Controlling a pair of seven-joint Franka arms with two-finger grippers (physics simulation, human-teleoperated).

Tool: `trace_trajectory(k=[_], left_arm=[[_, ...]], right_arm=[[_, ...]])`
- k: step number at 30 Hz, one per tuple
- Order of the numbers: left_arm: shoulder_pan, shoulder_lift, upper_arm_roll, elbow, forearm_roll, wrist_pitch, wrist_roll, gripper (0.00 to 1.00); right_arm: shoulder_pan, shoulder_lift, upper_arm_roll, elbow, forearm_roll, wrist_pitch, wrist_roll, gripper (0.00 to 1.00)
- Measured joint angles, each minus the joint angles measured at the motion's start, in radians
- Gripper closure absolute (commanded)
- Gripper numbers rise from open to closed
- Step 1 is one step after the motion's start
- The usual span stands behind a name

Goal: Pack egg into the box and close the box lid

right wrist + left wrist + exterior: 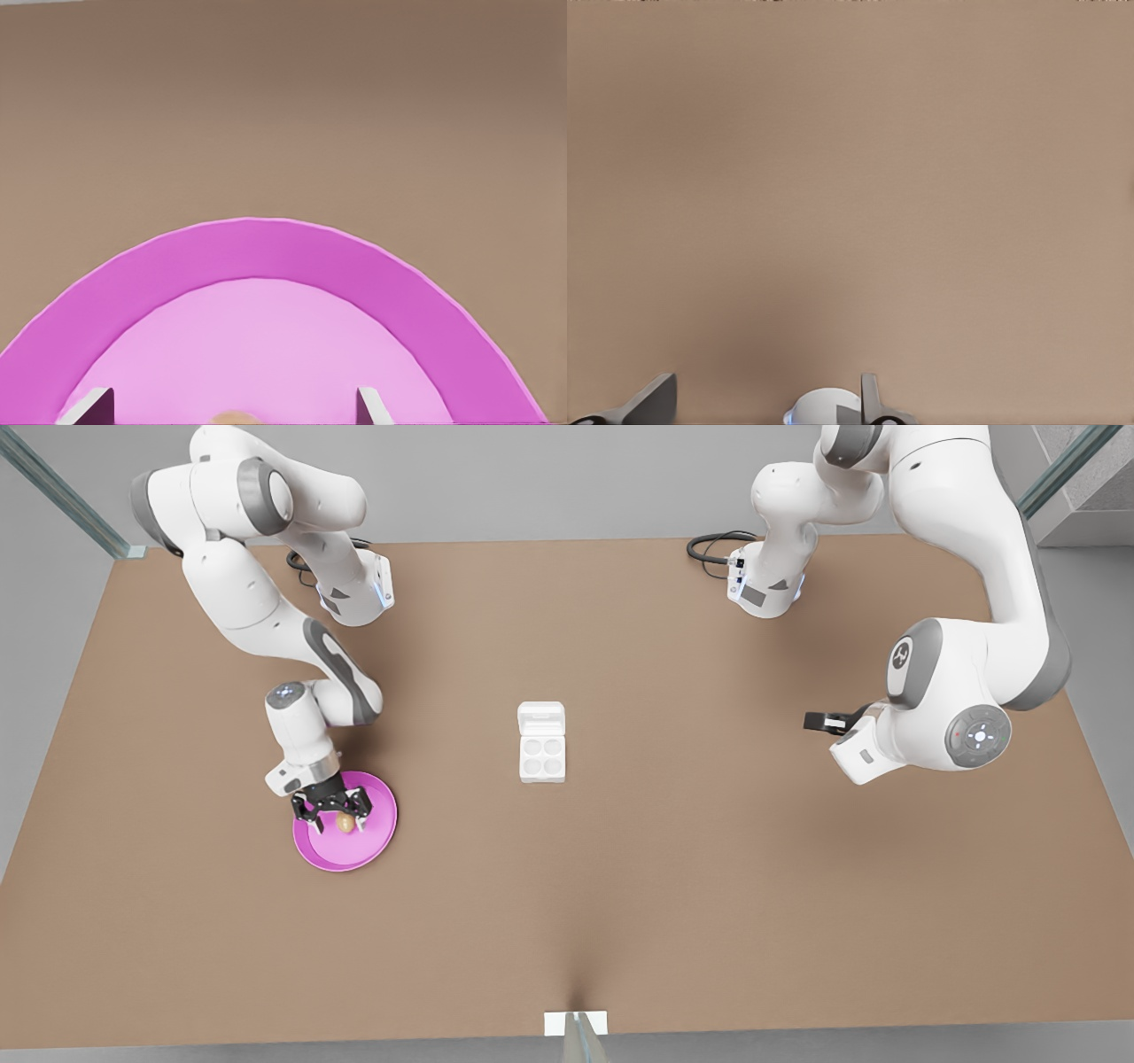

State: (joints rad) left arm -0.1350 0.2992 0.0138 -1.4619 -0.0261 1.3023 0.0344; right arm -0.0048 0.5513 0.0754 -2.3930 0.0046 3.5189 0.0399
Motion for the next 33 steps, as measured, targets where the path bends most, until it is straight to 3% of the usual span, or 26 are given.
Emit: trace_trajectory(k=[3, 7, 9, 21, 33], left_arm=[[0.0, 0.006, 0.0, 0.0, 0.0, 0.0, 0.001, 0.0], [0.0, 0.005, 0.001, 0.005, 0.0, 0.0, -0.001, 0.0], [0.0, 0.003, 0.002, 0.005, 0.0, 0.0, -0.001, 0.0], [0.0, 0.008, 0.002, 0.005, 0.004, 0.003, 0.001, 0.0], [0.0, 0.013, 0.002, 0.006, 0.007, 0.008, 0.001, 0.0]], right_arm=[[0.0, 0.012, -0.001, -0.002, -0.001, 0.0, 0.0, 0.02], [0.0, 0.01, -0.001, 0.0, -0.003, 0.0, 0.0, 0.32], [0.0, 0.01, 0.0, -0.001, -0.003, 0.0, 0.0, 0.36], [-0.001, 0.006, 0.0, 0.0, -0.004, 0.0, 0.001, 0.5], [-0.001, -0.004, 0.001, 0.0, -0.005, 0.0, 0.0, 0.5]])
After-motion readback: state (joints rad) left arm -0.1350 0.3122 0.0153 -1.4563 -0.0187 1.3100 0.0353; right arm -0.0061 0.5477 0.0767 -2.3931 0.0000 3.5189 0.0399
